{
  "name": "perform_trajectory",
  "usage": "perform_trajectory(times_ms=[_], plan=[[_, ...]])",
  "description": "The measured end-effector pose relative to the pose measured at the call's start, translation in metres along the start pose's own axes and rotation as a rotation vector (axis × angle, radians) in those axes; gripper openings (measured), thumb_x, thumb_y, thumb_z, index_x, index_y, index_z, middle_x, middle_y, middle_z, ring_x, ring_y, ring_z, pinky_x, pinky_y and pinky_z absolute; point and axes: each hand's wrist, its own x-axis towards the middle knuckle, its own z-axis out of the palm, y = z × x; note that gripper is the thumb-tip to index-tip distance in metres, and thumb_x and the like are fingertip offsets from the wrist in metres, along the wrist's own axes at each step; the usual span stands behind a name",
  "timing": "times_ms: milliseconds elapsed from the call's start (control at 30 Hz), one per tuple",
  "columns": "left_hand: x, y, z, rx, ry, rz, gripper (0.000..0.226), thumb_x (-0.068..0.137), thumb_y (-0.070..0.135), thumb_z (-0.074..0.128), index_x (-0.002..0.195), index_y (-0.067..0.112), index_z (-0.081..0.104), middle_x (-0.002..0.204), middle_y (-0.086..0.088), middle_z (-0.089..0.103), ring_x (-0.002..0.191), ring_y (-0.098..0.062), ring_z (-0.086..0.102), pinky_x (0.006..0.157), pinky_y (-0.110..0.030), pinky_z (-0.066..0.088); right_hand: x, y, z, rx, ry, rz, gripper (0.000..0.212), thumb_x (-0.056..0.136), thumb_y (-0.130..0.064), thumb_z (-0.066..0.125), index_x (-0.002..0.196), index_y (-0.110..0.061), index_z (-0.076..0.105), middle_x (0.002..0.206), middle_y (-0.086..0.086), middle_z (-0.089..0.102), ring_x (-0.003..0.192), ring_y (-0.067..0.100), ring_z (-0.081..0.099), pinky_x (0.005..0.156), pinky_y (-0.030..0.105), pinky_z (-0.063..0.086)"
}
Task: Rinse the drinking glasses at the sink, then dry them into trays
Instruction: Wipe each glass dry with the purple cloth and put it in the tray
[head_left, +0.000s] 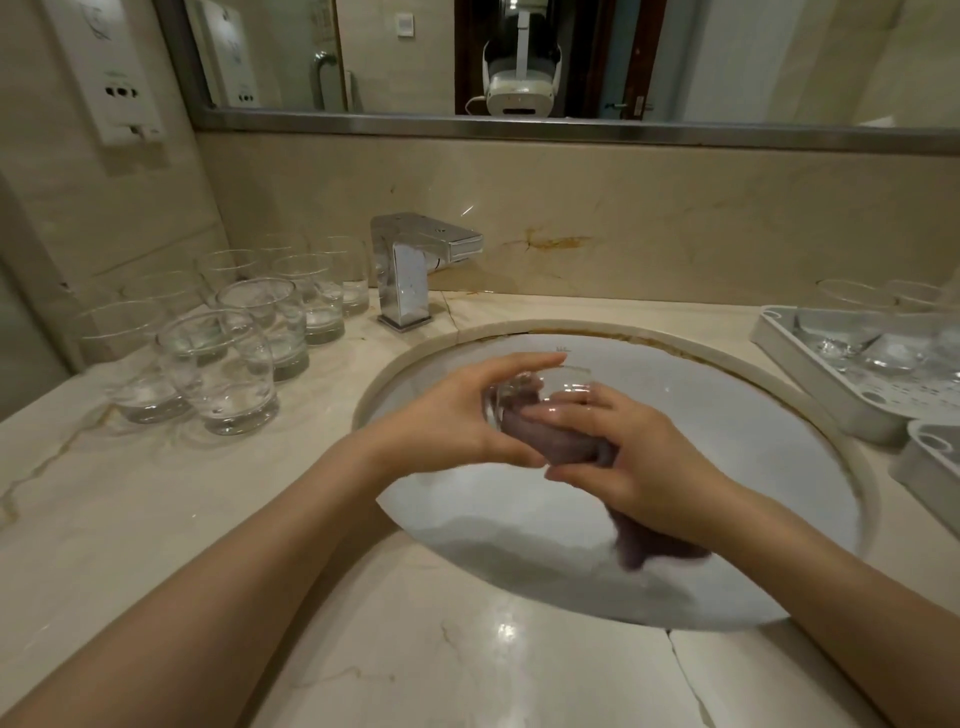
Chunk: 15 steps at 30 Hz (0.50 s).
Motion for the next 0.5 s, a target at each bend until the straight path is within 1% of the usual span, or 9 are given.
perform_trajectory(times_ms=[67, 100, 167, 233, 300, 367, 400, 467, 500], plan=[[-0.001, 0.003, 0.000, -0.145, -0.057, -0.061, 0.084, 0.072, 0.000, 0.080, 0.138, 0.039, 0.044, 0.126, 0.008, 0.054, 0.112, -0.007, 0.057, 0.088, -0.025, 0.054, -0.002, 0.012, -0.001, -0.409, 0.015, -0.276, 0.054, 0.070, -0.026, 0.083, 0.120, -0.032, 0.064, 0.113, 0.004, 0.065, 0.079, 0.023, 0.061, 0.061, 0.032, 0.049], [-0.001, 0.003, 0.001, -0.156, -0.069, -0.059, 0.086, 0.072, -0.002, 0.079, 0.140, 0.037, 0.043, 0.126, 0.008, 0.055, 0.112, -0.007, 0.058, 0.087, -0.025, 0.054, -0.002, 0.016, -0.001, -0.488, 0.026, -0.322, 0.060, 0.067, -0.024, 0.086, 0.122, -0.032, 0.062, 0.113, 0.007, 0.065, 0.074, 0.026, 0.060, 0.056, 0.033, 0.048], [0.000, 0.003, 0.004, -0.151, -0.055, -0.037, 0.087, 0.073, -0.001, 0.078, 0.142, 0.034, 0.041, 0.126, 0.007, 0.056, 0.113, -0.006, 0.058, 0.088, -0.023, 0.053, -0.001, 0.019, 0.000, -0.476, 0.066, -0.297, 0.069, 0.066, -0.023, 0.087, 0.124, -0.035, 0.053, 0.114, 0.007, 0.065, 0.072, 0.028, 0.059, 0.054, 0.036, 0.050], [0.001, 0.001, 0.011, -0.103, -0.015, -0.012, 0.087, 0.072, 0.002, 0.080, 0.143, 0.032, 0.040, 0.124, 0.003, 0.058, 0.114, -0.007, 0.058, 0.094, -0.025, 0.051, -0.002, 0.021, 0.004, -0.411, 0.078, -0.226, 0.067, 0.068, -0.025, 0.085, 0.124, -0.036, 0.052, 0.116, 0.005, 0.064, 0.075, 0.029, 0.060, 0.055, 0.039, 0.054], [0.002, -0.002, 0.017, -0.007, 0.045, 0.022, 0.087, 0.071, 0.008, 0.083, 0.141, 0.034, 0.039, 0.124, -0.003, 0.056, 0.118, -0.011, 0.054, 0.102, -0.029, 0.046, -0.002, 0.020, 0.006, -0.255, 0.050, -0.121, 0.057, 0.071, -0.030, 0.078, 0.124, -0.033, 0.060, 0.117, 0.000, 0.063, 0.086, 0.026, 0.063, 0.066, 0.040, 0.056], [0.002, -0.004, 0.020, 0.129, 0.092, 0.074, 0.086, 0.071, 0.014, 0.084, 0.140, 0.038, 0.037, 0.124, -0.004, 0.051, 0.118, -0.015, 0.051, 0.103, -0.027, 0.042, 0.000, 0.012, 0.005, 0.003, 0.010, 0.060, 0.048, 0.074, -0.029, 0.077, 0.120, -0.031, 0.065, 0.115, -0.010, 0.061, 0.096, 0.013, 0.061, 0.081, 0.032, 0.053], [0.003, -0.005, 0.020, 0.208, 0.099, 0.108, 0.086, 0.072, 0.016, 0.083, 0.141, 0.037, 0.036, 0.124, -0.004, 0.049, 0.115, -0.017, 0.051, 0.101, -0.028, 0.043, 0.002, 0.007, 0.004, 0.117, -0.016, 0.146, 0.045, 0.074, -0.025, 0.080, 0.115, -0.036, 0.065, 0.112, -0.014, 0.061, 0.096, 0.007, 0.059, 0.084, 0.027, 0.050], [0.003, -0.009, 0.020, 0.382, 0.089, 0.169, 0.088, 0.073, 0.021, 0.082, 0.145, 0.034, 0.034, 0.126, -0.004, 0.048, 0.111, -0.021, 0.050, 0.098, -0.033, 0.044, 0.005, 0.002, -0.001, 0.301, -0.100, 0.281, 0.046, 0.074, -0.014, 0.081, 0.102, -0.044, 0.061, 0.101, -0.016, 0.065, 0.091, 0.001, 0.061, 0.080, 0.018, 0.047], [0.002, -0.012, 0.020, 0.463, 0.080, 0.187, 0.089, 0.073, 0.023, 0.082, 0.147, 0.034, 0.032, 0.128, -0.005, 0.047, 0.111, -0.023, 0.049, 0.098, -0.036, 0.044, 0.005, 0.001, -0.004, 0.394, -0.161, 0.340, 0.047, 0.074, -0.010, 0.080, 0.101, -0.043, 0.061, 0.097, -0.016, 0.067, 0.088, 0.000, 0.063, 0.079, 0.014, 0.048]])
